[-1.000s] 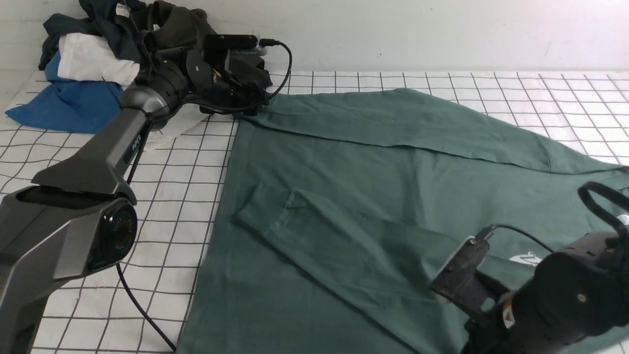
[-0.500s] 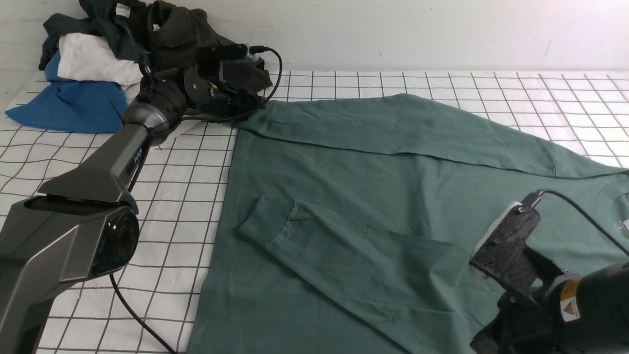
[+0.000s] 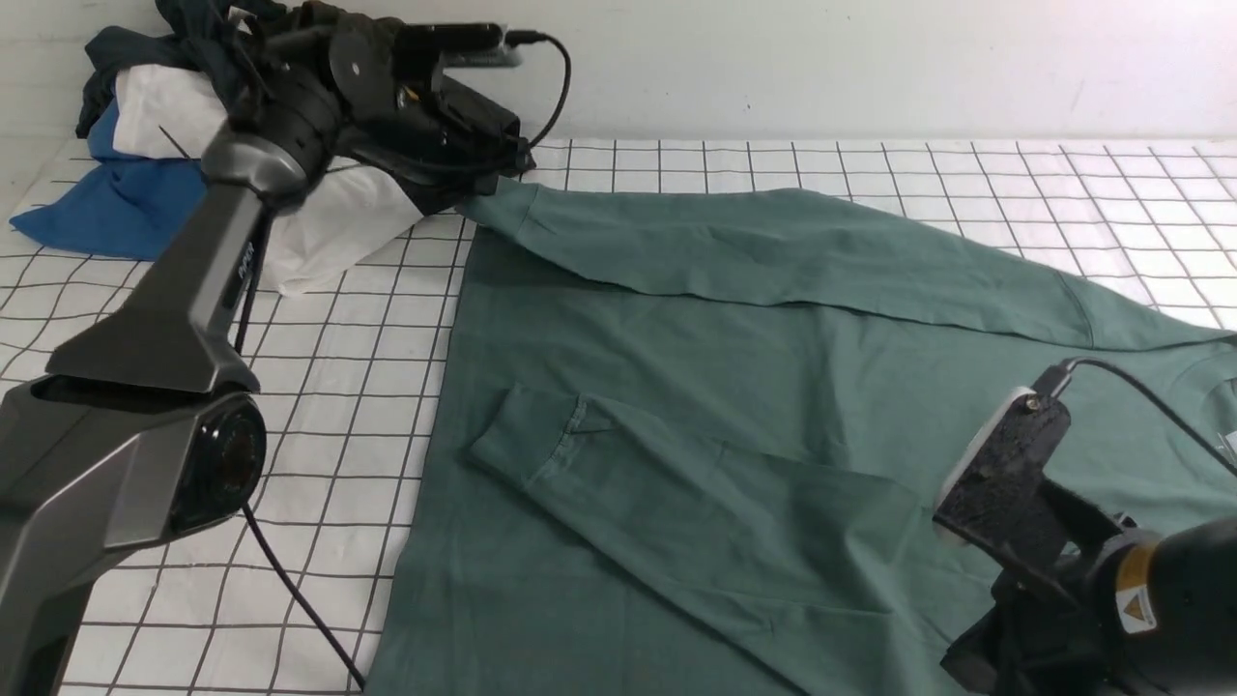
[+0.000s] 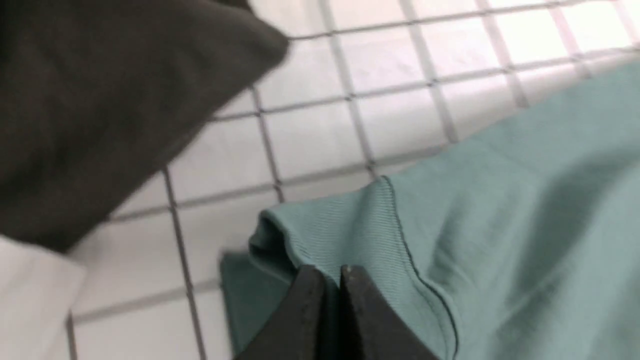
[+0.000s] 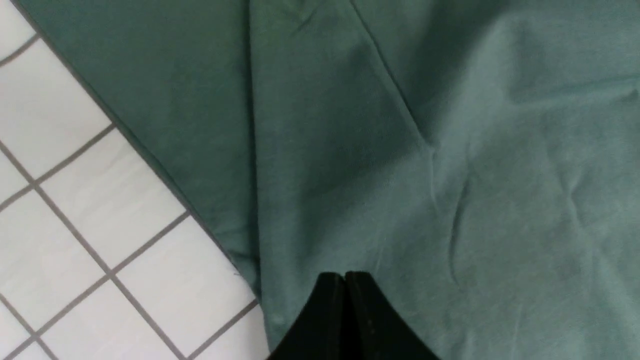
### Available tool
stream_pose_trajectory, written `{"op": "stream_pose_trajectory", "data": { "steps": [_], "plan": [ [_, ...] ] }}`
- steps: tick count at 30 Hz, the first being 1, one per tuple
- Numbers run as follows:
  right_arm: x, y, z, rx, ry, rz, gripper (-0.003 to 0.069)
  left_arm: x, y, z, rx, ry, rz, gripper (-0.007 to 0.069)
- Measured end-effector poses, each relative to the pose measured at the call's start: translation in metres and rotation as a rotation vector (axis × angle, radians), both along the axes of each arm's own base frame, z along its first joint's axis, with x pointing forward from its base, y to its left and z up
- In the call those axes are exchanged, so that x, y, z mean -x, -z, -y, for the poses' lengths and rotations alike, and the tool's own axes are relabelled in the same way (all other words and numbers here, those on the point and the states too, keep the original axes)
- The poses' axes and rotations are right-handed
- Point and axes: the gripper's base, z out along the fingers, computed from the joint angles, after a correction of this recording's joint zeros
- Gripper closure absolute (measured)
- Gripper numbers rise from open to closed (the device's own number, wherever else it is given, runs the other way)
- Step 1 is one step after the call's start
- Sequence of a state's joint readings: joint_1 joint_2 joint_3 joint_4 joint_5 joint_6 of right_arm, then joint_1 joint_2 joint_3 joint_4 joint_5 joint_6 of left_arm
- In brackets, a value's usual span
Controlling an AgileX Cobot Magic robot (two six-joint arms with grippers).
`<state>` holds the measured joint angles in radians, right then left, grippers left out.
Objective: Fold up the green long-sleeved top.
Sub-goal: Use the left arm to drag and drop the cuff onto the cuff closest to the left arm
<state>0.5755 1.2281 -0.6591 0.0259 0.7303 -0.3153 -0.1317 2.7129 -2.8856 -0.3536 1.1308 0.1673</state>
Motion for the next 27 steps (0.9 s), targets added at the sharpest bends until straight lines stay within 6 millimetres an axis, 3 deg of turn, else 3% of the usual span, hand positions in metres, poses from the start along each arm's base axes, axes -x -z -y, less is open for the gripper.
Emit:
{"op": "stream_pose_trajectory", "data": {
  "steps": [6, 11, 13, 15, 17, 20, 23, 25, 27],
  "plan": [
    [0.004, -0.019, 0.014, 0.038, 0.027, 0.133, 0.0673, 0.022, -0.044, 0.006, 0.037, -0.007, -0.063, 0.0612],
    [0.01, -0.035, 0.025, 0.03, 0.098, 0.219, 0.0673, 0.036, -0.052, 0.016, 0.036, -0.01, -0.145, 0.0612],
    [0.015, -0.043, 0.031, -0.001, 0.16, 0.251, 0.0673, 0.053, -0.058, 0.026, -0.011, 0.006, -0.197, 0.0612],
    [0.017, -0.046, 0.033, -0.016, 0.186, 0.256, 0.0673, 0.061, -0.051, 0.03, -0.054, 0.016, -0.24, 0.0612],
    [0.021, -0.05, 0.037, -0.031, 0.213, 0.262, 0.0673, 0.085, -0.037, 0.037, -0.138, 0.048, -0.334, 0.0612],
    [0.023, -0.052, 0.039, -0.034, 0.218, 0.271, 0.0673, 0.114, -0.005, 0.039, -0.237, 0.103, -0.47, 0.0612],
    [0.022, -0.054, 0.039, -0.028, 0.206, 0.297, 0.0673, 0.127, 0.017, 0.041, -0.292, 0.143, -0.542, 0.0612],
    [0.021, -0.055, 0.039, -0.02, 0.196, 0.318, 0.0673, 0.129, 0.017, 0.047, -0.301, 0.165, -0.534, 0.0612],
    [0.019, -0.057, 0.04, -0.006, 0.179, 0.351, 0.0673, 0.127, -0.006, 0.061, -0.297, 0.201, -0.45, 0.0612]
  ]
}}
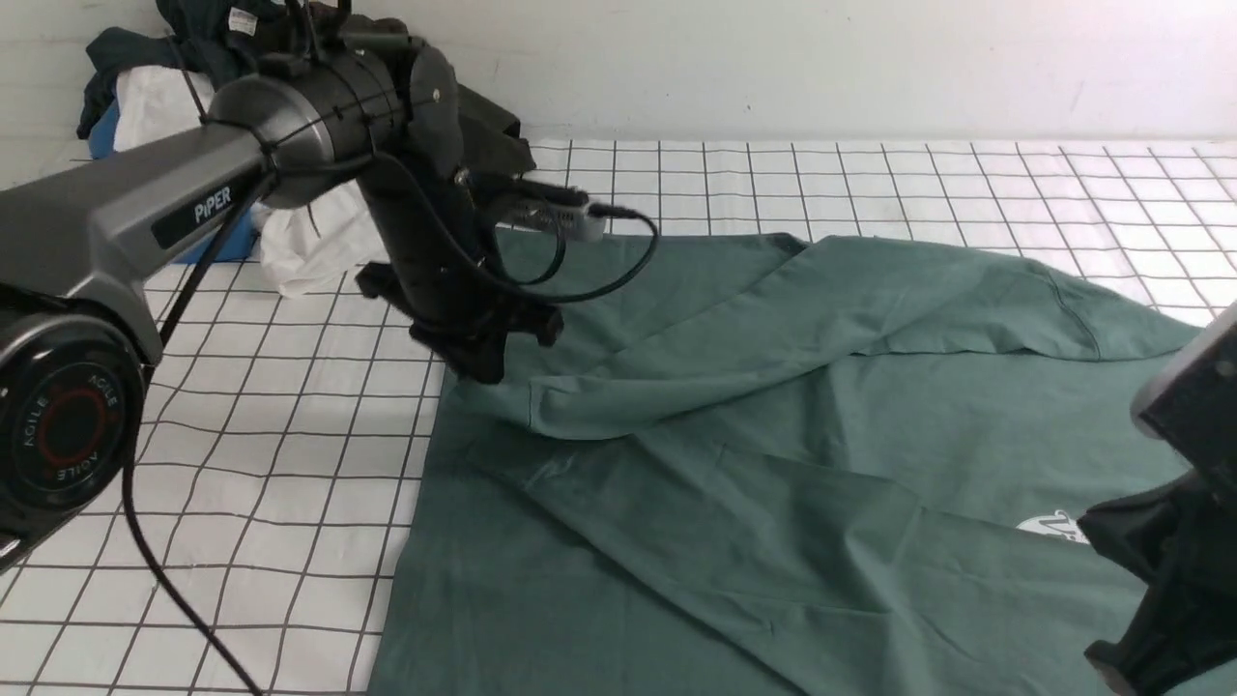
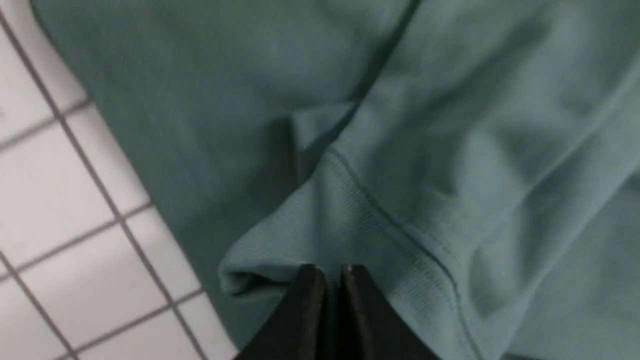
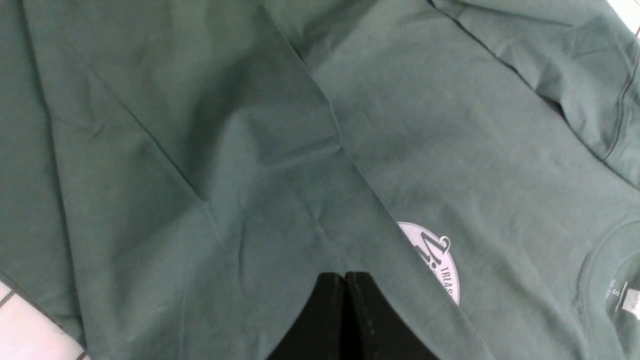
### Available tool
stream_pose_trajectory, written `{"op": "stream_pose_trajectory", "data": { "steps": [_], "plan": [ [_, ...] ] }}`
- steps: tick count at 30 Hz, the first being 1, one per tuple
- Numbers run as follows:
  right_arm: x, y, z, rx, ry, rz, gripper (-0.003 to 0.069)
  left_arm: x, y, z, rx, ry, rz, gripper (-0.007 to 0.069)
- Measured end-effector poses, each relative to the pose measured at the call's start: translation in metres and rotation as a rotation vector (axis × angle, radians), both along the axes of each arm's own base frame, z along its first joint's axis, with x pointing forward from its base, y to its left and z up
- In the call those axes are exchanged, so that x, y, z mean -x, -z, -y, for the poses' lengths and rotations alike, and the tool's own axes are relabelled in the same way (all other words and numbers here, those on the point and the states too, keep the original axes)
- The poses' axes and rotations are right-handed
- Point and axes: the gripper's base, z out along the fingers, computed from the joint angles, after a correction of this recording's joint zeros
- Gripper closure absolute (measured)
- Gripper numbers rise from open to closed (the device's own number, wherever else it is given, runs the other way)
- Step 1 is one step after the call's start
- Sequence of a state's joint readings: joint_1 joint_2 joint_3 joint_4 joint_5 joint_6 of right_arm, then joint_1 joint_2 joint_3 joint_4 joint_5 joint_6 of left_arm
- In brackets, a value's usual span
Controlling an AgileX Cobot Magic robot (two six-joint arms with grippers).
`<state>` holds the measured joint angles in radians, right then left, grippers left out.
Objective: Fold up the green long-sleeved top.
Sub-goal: Use the left arm to drag and drop the cuff onto the cuff closest to the left arm
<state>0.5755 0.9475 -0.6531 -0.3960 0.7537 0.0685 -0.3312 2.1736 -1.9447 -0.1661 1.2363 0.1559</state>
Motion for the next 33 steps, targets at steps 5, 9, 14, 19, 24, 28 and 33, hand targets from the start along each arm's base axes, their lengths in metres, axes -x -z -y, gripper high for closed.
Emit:
{"op": "stream_pose_trajectory", "data": {
  "steps": [5, 9, 14, 19, 24, 28, 33],
  "plan": [
    [-0.003, -0.003, 0.0, 0.02, -0.016, 0.058, 0.0673, 0.01, -0.096, 0.032, 0.106, 0.081, 0.279, 0.0612],
    [-0.004, -0.004, 0.0, 0.012, -0.006, 0.06, 0.0673, 0.029, -0.143, 0.026, 0.107, 0.069, 0.401, 0.0612],
    [-0.004, -0.003, 0.001, -0.027, 0.036, 0.048, 0.0673, 0.029, -0.073, 0.0, -0.023, -0.016, 0.175, 0.0612],
    [-0.004, -0.004, 0.0, -0.049, 0.049, 0.051, 0.0673, 0.036, 0.029, -0.025, -0.115, -0.112, -0.061, 0.0612],
    [-0.007, -0.008, -0.003, -0.078, 0.032, 0.104, 0.0673, 0.04, 0.058, -0.031, -0.126, -0.166, -0.08, 0.0612],
    [-0.015, -0.005, -0.004, -0.132, 0.107, 0.079, 0.0673, 0.039, 0.044, -0.03, -0.098, -0.176, -0.029, 0.0611],
    [-0.034, 0.007, 0.007, -0.071, 0.253, -0.018, 0.0673, 0.046, -0.025, -0.021, 0.022, -0.147, 0.089, 0.061]
  ]
}}
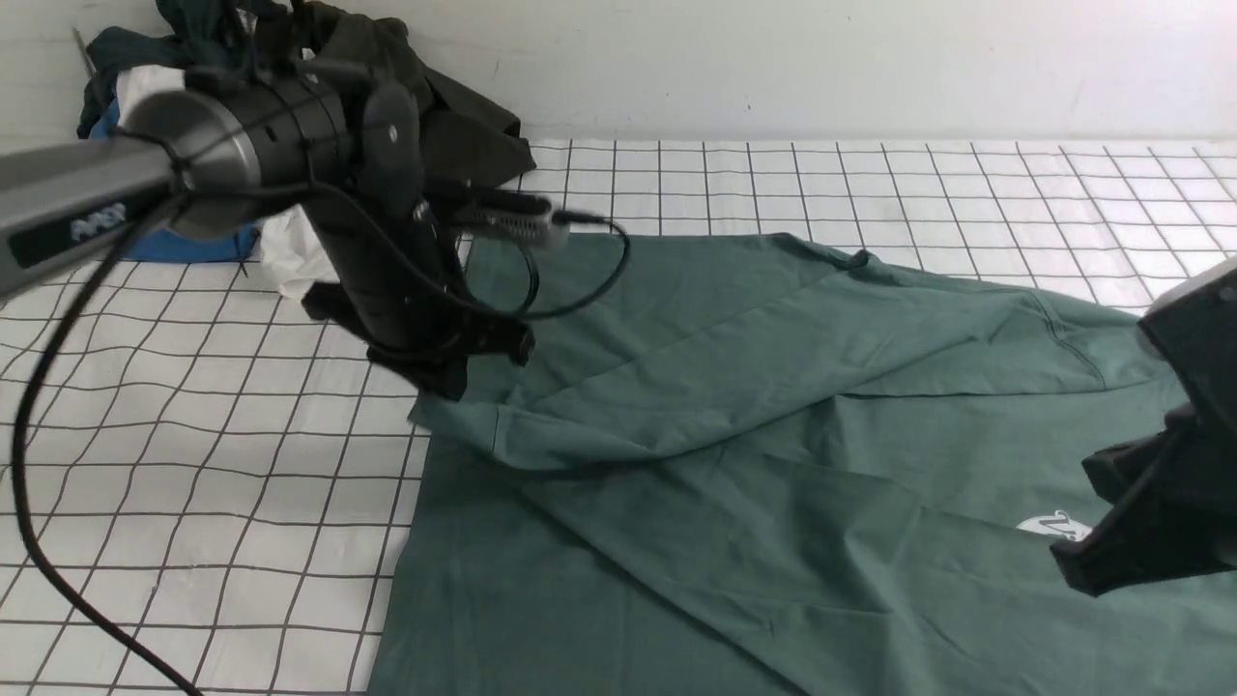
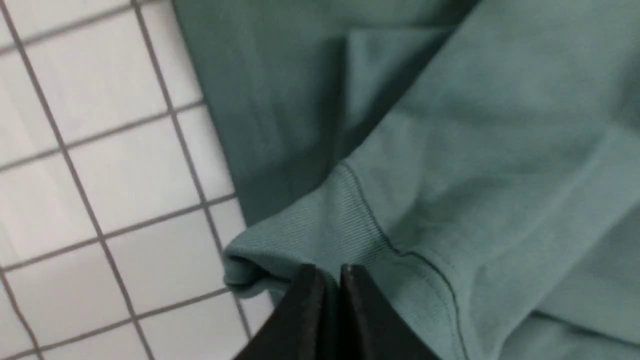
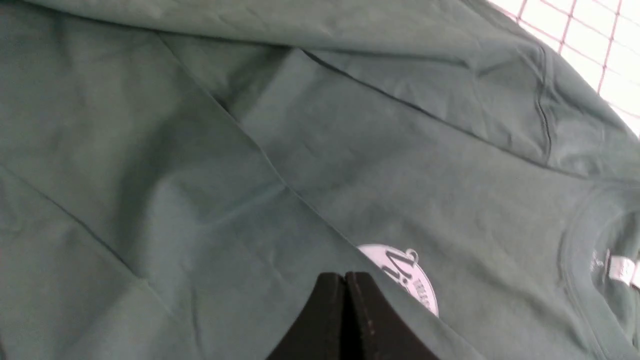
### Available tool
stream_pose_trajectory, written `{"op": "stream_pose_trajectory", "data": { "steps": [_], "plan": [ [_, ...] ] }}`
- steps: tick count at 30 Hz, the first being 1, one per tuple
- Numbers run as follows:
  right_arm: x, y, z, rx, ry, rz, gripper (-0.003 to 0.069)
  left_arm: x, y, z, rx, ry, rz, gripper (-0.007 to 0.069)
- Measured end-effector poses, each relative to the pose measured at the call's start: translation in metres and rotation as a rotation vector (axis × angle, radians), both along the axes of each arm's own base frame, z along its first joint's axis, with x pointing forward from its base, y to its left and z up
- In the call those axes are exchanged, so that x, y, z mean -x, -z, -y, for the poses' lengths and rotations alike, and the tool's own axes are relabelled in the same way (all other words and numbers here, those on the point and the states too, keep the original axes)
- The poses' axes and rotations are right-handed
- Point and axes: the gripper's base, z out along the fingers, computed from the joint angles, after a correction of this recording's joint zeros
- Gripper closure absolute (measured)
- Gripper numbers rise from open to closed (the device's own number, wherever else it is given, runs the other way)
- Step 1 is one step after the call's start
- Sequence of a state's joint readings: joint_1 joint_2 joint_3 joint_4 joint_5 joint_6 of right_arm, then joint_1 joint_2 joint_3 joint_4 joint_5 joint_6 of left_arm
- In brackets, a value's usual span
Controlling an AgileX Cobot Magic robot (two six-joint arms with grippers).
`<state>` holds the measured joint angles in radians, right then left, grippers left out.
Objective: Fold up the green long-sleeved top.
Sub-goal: Use the left arm to drag and drop the cuff onto the cuff closest to the left arm
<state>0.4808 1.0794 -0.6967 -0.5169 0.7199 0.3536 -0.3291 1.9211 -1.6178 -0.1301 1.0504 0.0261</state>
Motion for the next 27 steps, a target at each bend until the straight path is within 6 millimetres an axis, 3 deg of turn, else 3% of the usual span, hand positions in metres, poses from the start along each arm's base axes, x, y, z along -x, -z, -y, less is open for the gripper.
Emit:
{"op": "stream_pose_trajectory", "data": {
  "steps": [4, 5, 6, 9, 12, 18, 21, 23, 27],
  "plan": [
    [-0.008, 0.003, 0.01, 0.011, 0.061, -0.02, 0.0673, 0.02, -0.072, 0.017, 0.126, 0.072, 0.172, 0.0608],
    [-0.01, 0.004, 0.015, 0.009, 0.085, -0.018, 0.0673, 0.035, -0.104, 0.024, 0.167, 0.119, 0.257, 0.0608],
    [-0.011, 0.003, 0.017, 0.006, 0.095, -0.016, 0.0673, 0.045, -0.121, 0.028, 0.183, 0.147, 0.304, 0.0608],
    [-0.013, 0.003, 0.02, -0.003, 0.111, -0.007, 0.0673, 0.057, -0.136, 0.026, 0.183, 0.155, 0.344, 0.0606],
    [-0.013, 0.002, 0.021, -0.014, 0.115, -0.004, 0.0673, 0.049, -0.111, 0.011, 0.091, 0.08, 0.29, 0.06],
    [-0.017, 0.009, 0.018, 0.0, 0.095, -0.037, 0.0673, 0.026, 0.021, -0.005, -0.092, 0.012, -0.026, 0.0599],
    [-0.019, 0.014, 0.016, 0.012, 0.074, -0.069, 0.0673, 0.026, 0.059, -0.003, -0.129, 0.016, -0.133, 0.0593],
    [-0.021, 0.02, 0.015, 0.018, 0.062, -0.098, 0.0673, 0.026, 0.07, -0.002, -0.138, 0.018, -0.155, 0.059],
    [-0.03, 0.03, 0.02, -0.011, 0.127, -0.183, 0.0673, 0.024, 0.067, -0.002, -0.141, 0.022, -0.119, 0.0587]
  ]
}}
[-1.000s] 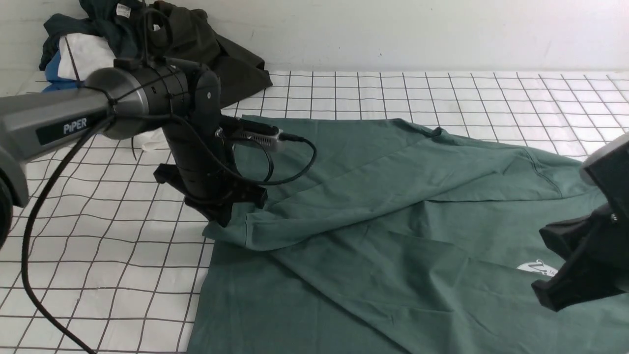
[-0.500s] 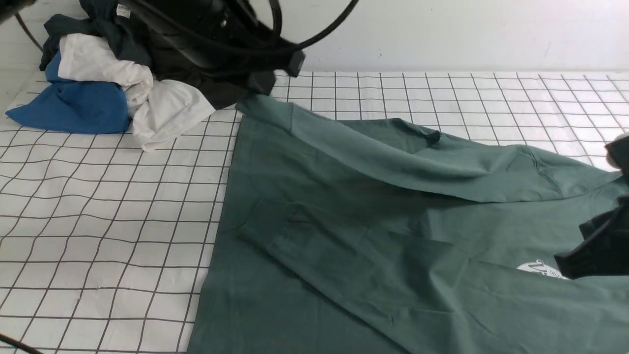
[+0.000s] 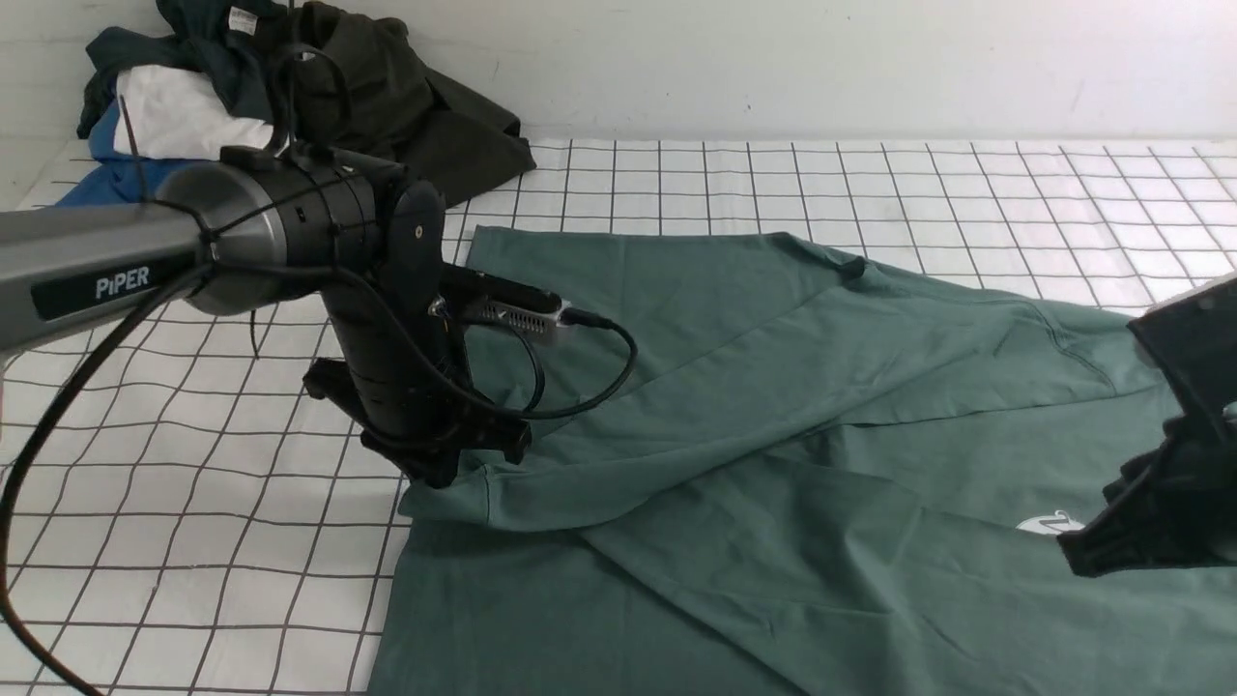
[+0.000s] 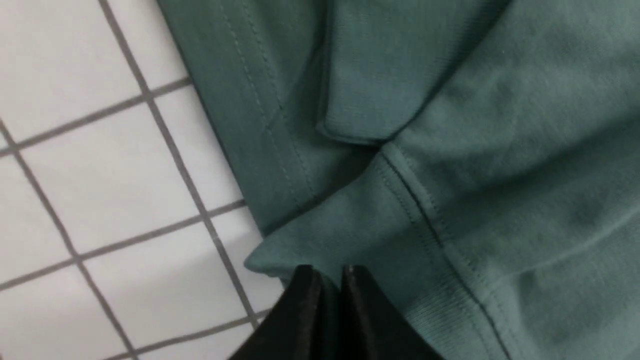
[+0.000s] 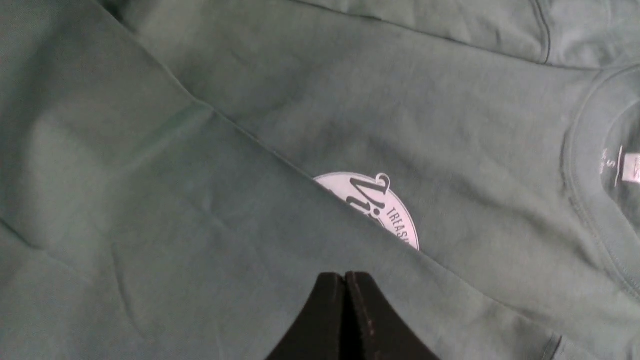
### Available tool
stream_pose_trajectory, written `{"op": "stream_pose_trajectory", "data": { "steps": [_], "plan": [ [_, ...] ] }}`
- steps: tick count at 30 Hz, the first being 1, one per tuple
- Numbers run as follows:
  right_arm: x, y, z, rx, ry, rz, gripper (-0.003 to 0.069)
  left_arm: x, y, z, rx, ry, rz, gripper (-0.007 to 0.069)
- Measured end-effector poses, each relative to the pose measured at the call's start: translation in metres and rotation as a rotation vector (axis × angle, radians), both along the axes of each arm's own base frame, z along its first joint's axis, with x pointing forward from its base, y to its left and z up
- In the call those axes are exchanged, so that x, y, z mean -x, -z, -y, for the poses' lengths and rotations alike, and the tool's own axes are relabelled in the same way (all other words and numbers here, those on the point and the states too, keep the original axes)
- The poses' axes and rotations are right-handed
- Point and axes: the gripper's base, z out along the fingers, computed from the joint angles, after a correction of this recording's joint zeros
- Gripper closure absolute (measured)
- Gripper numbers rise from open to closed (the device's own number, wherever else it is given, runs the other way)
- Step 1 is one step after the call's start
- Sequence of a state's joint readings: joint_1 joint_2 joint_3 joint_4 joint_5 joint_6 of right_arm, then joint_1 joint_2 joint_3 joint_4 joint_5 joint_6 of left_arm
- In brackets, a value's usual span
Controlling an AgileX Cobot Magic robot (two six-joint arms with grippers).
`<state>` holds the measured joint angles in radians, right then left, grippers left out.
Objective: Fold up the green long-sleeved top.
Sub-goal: Use the left arm to drag and drop the cuff onto the cuff closest to the left arm
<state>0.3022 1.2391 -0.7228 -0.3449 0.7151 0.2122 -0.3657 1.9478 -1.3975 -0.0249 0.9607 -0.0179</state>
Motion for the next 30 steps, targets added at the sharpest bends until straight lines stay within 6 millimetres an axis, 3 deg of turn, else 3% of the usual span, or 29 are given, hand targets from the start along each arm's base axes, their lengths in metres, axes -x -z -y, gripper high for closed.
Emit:
{"op": "stream_pose_trajectory", "data": {
  "steps": [2, 7, 8, 12, 14, 18, 19, 23, 26, 30],
  "plan": [
    [-0.005, 0.003, 0.004, -0.005, 0.029, -0.036, 0.0673, 0.0, -0.002, -0.001, -0.005, 0.004, 0.011, 0.0587],
    [-0.045, 0.008, 0.025, -0.09, 0.127, -0.178, 0.0673, -0.002, -0.015, -0.003, -0.01, 0.019, 0.086, 0.0587],
    [-0.063, 0.011, 0.034, -0.152, 0.154, -0.203, 0.0671, -0.003, -0.017, -0.003, -0.01, 0.022, 0.105, 0.0587],
    [-0.104, 0.012, 0.047, -0.275, 0.174, -0.192, 0.0652, -0.004, -0.018, -0.003, -0.007, 0.024, 0.124, 0.0587],
    [-0.137, 0.02, 0.057, -0.325, 0.2, -0.184, 0.0613, -0.005, -0.018, -0.002, -0.004, 0.024, 0.131, 0.0587],
    [-0.17, 0.033, 0.072, -0.324, 0.242, -0.177, 0.0534, -0.005, -0.018, -0.002, -0.004, 0.024, 0.131, 0.0587],
    [-0.183, 0.038, 0.078, -0.297, 0.252, -0.172, 0.0485, -0.005, -0.018, -0.002, -0.004, 0.024, 0.131, 0.0587],
    [-0.207, 0.049, 0.088, -0.216, 0.233, -0.161, 0.0379, -0.005, -0.018, -0.002, -0.002, 0.024, 0.136, 0.0587],
    [-0.222, 0.063, 0.091, -0.169, 0.203, -0.171, 0.0337, -0.006, -0.019, -0.002, 0.002, 0.025, 0.149, 0.058],
    [-0.235, 0.089, 0.093, -0.141, 0.177, -0.21, 0.0352, -0.007, -0.019, -0.002, 0.003, 0.025, 0.152, 0.058]
  ]
}}
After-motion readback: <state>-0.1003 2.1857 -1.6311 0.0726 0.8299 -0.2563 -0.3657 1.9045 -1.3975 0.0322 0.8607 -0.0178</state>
